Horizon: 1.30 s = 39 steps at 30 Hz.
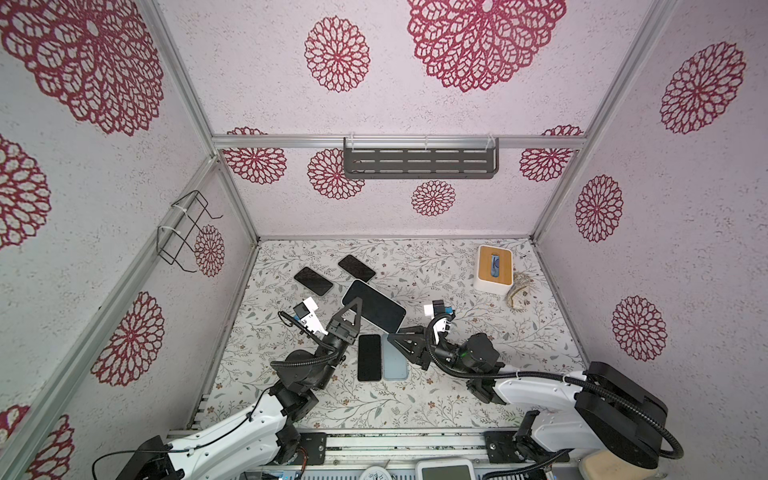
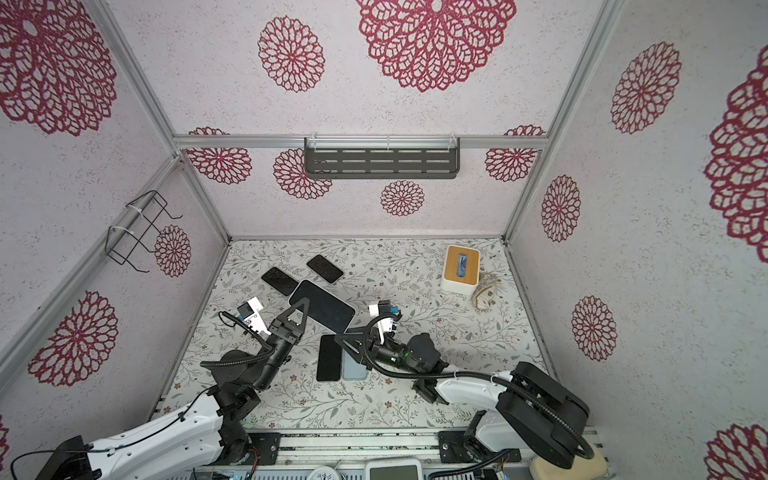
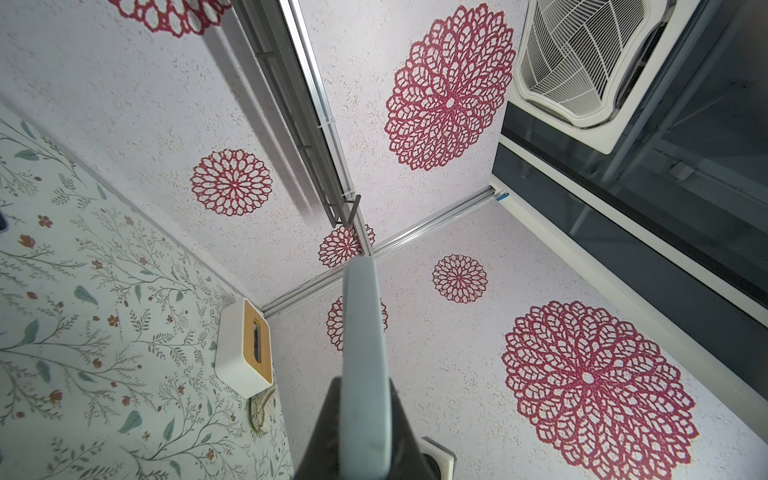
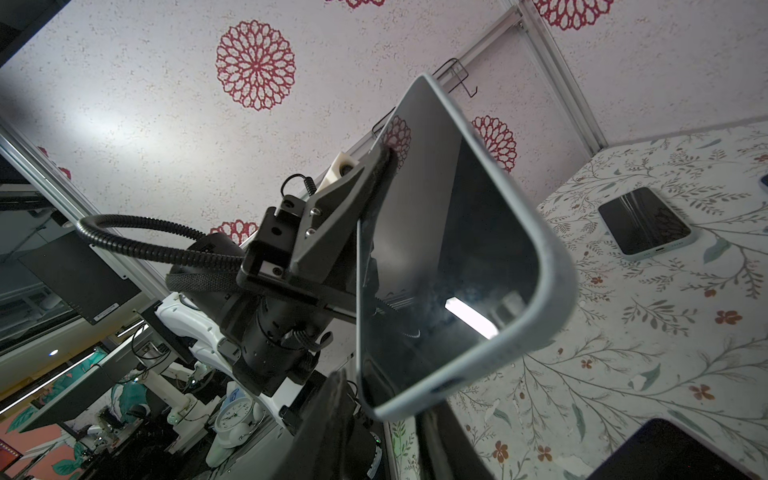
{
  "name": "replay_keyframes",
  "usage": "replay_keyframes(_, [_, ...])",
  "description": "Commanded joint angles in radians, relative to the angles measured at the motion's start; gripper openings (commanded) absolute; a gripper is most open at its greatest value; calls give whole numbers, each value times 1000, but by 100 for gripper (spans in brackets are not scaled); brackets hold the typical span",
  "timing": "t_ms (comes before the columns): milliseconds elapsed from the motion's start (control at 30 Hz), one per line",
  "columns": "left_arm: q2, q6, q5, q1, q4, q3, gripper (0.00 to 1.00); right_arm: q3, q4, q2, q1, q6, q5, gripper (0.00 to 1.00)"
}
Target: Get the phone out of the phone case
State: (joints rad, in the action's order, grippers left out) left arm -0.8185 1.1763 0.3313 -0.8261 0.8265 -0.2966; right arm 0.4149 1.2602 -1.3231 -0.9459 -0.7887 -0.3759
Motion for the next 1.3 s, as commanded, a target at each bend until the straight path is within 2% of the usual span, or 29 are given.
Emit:
replay_keyframes(0, [0, -3, 2, -9, 58, -7, 0, 41, 75, 8, -4, -4, -23, 28])
replay_keyframes(167, [-9, -6, -5, -10, 64, -8, 0, 48, 57, 10, -4, -1, -25, 22])
replay_keyframes(900, [-33, -13, -37, -12, 74, -12, 0, 63, 15, 38, -1, 25, -39, 6])
replay_keyframes(933, [-31, -12, -37, -12, 74, -9, 0, 61, 15, 40, -1, 23, -41, 7])
replay_keyframes(967, [-29, -11, -33, -13, 77, -5, 0, 59, 17, 41, 1, 21, -43, 13])
replay_keyframes(1000, [-25, -10, -27, -12, 74, -3, 0, 55, 26, 41, 0, 18, -44, 26])
replay_keyframes(1067, [-21, -9, -25, -13, 74, 2, 0, 43, 44, 42, 2, 7, -43, 37])
replay_keyframes(1167, [-16, -8, -22, -12, 75, 5, 0, 30, 66, 39, 11, -16, -35, 38])
replay_keyframes(1267, [-15, -8, -21, -12, 76, 6, 0, 24, 99, 28, 16, -35, -35, 33])
